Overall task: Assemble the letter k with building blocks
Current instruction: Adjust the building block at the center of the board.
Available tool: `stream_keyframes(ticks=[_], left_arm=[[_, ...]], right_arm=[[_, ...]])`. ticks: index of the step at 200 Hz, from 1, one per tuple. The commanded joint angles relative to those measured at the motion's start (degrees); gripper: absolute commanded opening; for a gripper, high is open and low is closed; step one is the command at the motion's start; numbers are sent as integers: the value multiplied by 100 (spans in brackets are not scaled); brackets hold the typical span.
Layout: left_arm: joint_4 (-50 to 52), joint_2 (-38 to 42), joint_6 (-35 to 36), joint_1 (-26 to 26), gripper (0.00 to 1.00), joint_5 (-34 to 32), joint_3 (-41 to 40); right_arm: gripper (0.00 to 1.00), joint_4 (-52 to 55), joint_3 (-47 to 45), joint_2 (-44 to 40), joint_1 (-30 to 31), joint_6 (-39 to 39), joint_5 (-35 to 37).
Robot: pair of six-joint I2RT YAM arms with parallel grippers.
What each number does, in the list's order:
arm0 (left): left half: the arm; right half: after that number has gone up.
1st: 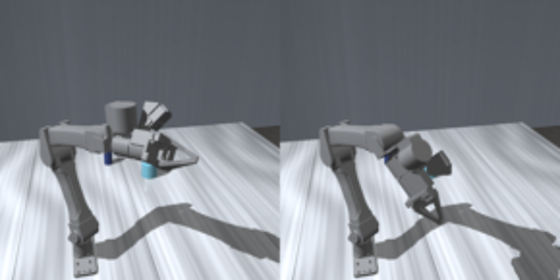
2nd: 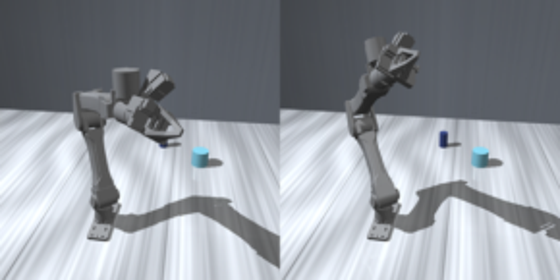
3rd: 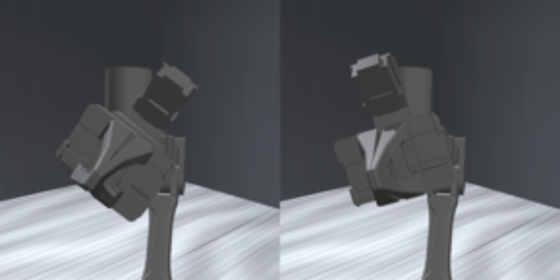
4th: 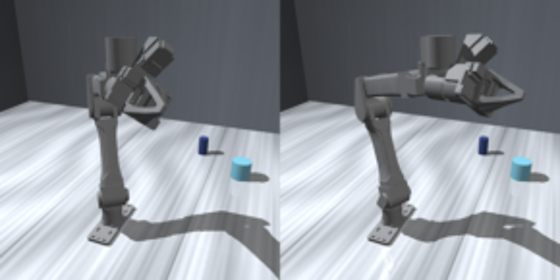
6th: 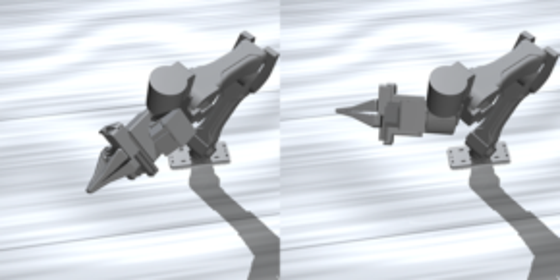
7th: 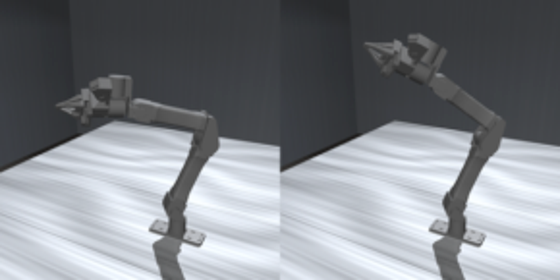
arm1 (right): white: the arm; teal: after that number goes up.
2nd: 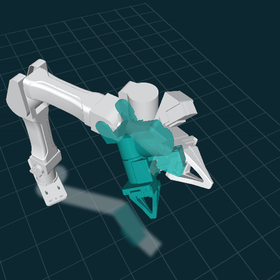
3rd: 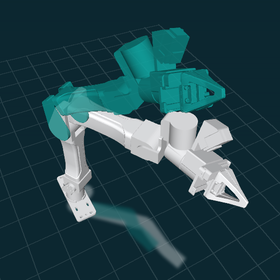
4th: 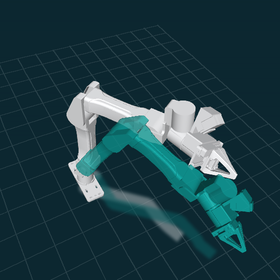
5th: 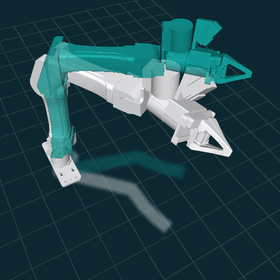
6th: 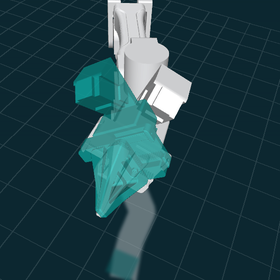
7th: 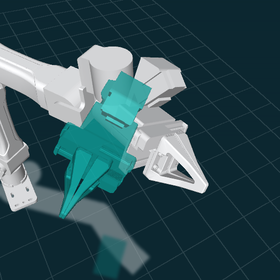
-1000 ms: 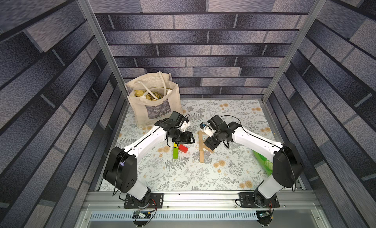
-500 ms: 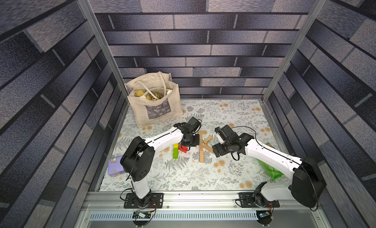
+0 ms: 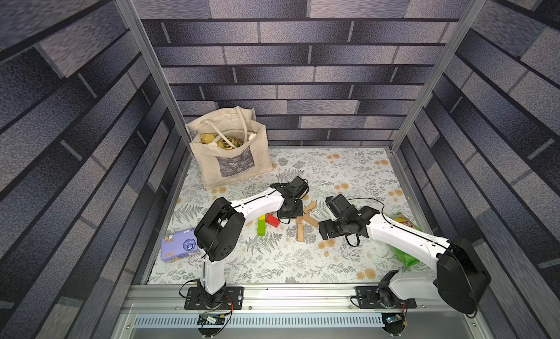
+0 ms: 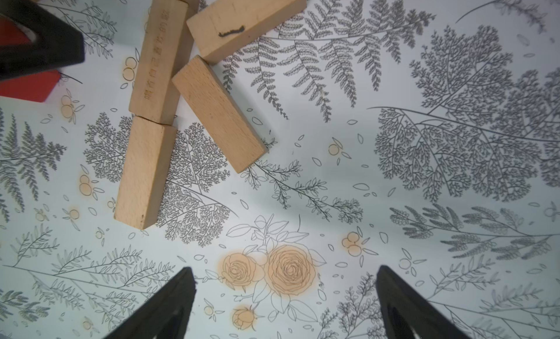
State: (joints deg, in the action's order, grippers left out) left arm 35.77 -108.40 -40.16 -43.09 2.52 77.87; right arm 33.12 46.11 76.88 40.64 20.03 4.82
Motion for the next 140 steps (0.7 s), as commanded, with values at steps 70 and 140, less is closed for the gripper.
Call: stream_keyframes(ticks=[70, 140], left_arm=[[220, -404, -15, -66, 12, 269, 83], [186, -476, -9, -69, 14, 376, 23]], right_arm=[[96, -106, 25, 404, -2, 119, -172], [97, -129, -16, 437, 2, 106, -149]])
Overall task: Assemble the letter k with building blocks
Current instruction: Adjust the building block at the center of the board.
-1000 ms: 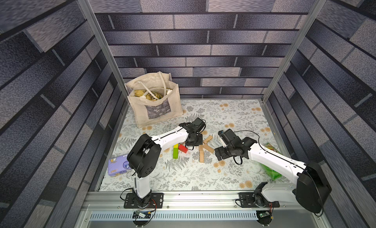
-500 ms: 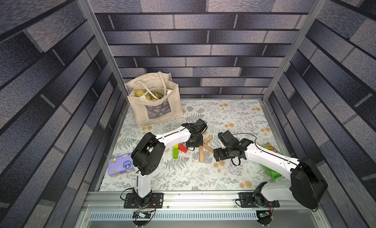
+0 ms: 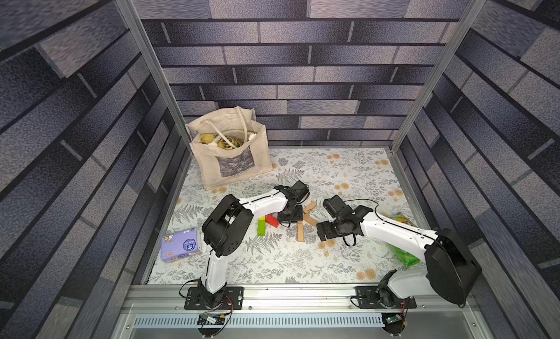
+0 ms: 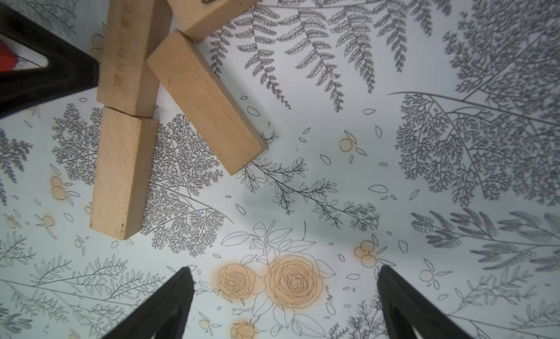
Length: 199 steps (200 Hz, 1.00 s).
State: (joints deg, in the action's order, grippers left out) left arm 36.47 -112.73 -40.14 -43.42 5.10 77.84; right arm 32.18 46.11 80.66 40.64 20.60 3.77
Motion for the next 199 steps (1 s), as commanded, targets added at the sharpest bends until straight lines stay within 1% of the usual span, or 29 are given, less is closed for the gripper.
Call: stream_keyframes(ticks=[1, 26, 161, 199], left_arm=[[115, -45, -11, -36, 14, 116, 27], [66, -12, -33, -72, 17, 92, -45], [41, -74, -28, -75, 18, 174, -59], [52, -65, -19, -70, 21, 153, -59]], right_arm=[[97, -36, -15, 57, 3, 49, -44], [97, -110, -66, 51, 0, 93, -101], [97, -150, -106, 203, 2, 106, -175], [96, -151, -99, 216, 0, 111, -197]])
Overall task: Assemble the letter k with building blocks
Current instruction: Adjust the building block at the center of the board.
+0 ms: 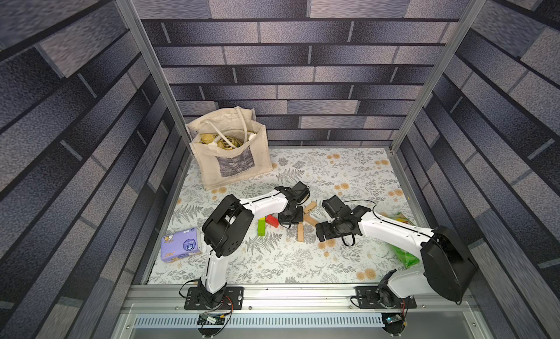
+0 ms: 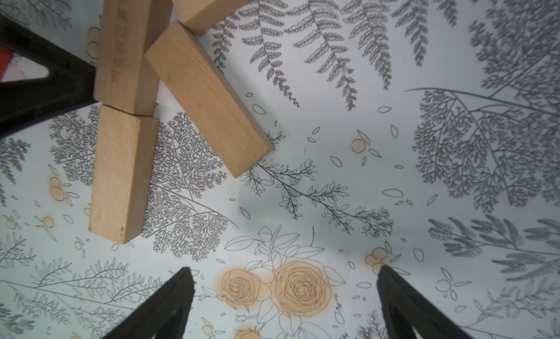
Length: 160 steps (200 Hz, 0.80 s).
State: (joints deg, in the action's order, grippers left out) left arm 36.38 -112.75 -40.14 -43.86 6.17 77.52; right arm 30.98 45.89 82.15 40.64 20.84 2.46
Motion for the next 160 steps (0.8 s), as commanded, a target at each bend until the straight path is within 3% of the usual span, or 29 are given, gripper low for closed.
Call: stream_keyframes(ticks=[1, 160], left_arm=[[62, -63, -15, -27, 21, 48, -26], [202, -89, 6, -24, 21, -2, 72]], right_arm=[[96, -31, -79, 70, -2, 87, -68], [96, -37, -54, 180, 4, 69, -107]])
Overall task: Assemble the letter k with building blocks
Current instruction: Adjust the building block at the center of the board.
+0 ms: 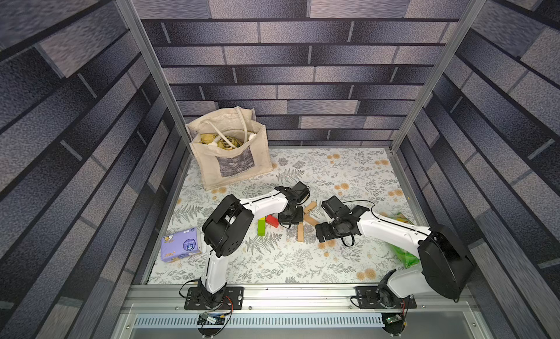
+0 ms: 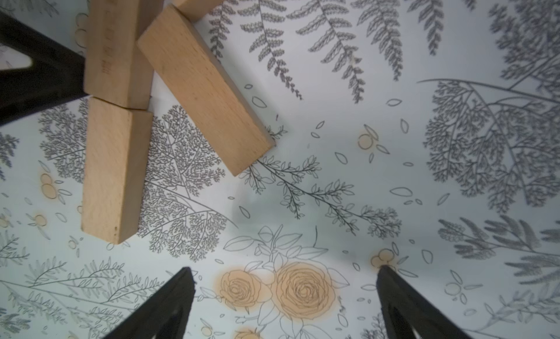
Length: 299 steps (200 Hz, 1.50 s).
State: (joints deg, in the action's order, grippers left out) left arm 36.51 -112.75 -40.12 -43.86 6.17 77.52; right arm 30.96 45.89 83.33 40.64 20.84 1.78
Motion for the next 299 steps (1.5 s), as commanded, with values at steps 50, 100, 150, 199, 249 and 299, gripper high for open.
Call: stream_keyframes(ticks=[50, 100, 150, 199, 249, 299], left_arm=[[218, -107, -11, -18, 22, 12, 68], [182, -97, -37, 0, 23, 41, 45], [155, -119, -41, -13, 24, 88, 61], [243, -120, -47, -11, 25, 14, 75], [515, 60, -23, 8, 26, -397, 136], [226, 951, 1042, 48, 60, -592, 302]], right_arm=[[96, -56, -65, 126, 0, 69, -82], [96, -88, -62, 186, 2, 69, -117], [96, -88, -64, 210, 5, 69, -145], [96, -99, -63, 238, 3, 70, -152], [95, -63, -67, 178, 5, 78, -32], [95, 358, 409, -30, 5, 87, 275]])
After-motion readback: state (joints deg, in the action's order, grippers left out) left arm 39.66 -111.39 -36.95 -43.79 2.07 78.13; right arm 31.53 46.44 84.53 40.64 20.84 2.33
